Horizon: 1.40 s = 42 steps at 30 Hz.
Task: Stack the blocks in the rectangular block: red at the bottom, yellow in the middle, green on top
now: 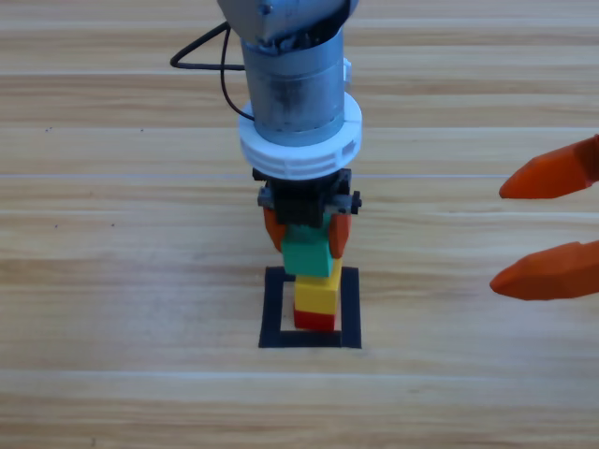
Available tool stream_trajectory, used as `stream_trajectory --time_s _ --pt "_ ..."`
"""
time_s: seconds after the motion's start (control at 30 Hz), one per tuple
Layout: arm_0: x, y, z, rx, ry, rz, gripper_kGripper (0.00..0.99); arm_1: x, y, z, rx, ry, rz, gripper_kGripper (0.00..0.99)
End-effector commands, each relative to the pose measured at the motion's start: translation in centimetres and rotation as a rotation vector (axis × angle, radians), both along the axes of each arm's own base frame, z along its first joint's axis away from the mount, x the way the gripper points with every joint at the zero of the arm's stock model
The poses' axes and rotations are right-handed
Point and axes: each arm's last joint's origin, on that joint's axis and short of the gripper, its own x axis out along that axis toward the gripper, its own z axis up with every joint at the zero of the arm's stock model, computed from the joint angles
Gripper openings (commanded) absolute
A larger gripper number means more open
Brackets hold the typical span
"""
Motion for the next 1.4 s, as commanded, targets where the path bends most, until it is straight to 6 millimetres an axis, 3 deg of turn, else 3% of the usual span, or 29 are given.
stream_trajectory --time_s 0.03,0.73,1.4 --pt "-0.7 -1.8 -2.0 0.035 0.020 -0.023 0.000 -0.6 -0.8 0.0 0.006 -0.027 -0.017 0.989" --pt "-0.4 -2.3 -3.2 0.060 0.021 -0.025 0.000 -0.8 -0.9 0.1 0.011 -0.031 -0.016 0.989" --pt "-0.3 -2.2 -3.1 0.065 0.011 -0.022 0.000 -0.9 -1.0 0.0 0.010 -0.029 -0.017 0.989"
